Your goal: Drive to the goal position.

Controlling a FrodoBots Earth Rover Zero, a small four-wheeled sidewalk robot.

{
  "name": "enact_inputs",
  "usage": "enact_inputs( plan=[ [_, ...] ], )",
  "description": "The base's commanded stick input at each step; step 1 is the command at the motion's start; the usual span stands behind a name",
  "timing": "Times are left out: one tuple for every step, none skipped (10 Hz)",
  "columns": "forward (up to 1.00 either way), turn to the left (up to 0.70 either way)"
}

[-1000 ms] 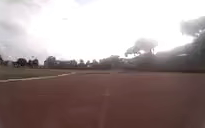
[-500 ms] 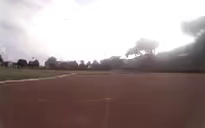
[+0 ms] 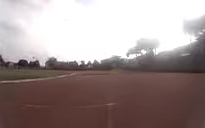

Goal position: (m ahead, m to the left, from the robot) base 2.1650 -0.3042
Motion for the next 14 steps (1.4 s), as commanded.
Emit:
enact_inputs(
  plan=[
    [0.70, 0.00],
    [0.70, 0.00],
    [0.70, 0.00],
    [0.70, 0.00],
    [0.70, 0.00],
    [0.70, 0.00],
    [0.70, 0.00],
    [0.70, 0.00],
    [0.70, 0.00],
    [0.70, 0.00],
    [0.70, 0.00],
    [0.70, 0.00],
    [0.70, 0.00],
    [0.70, 0.00]
  ],
)
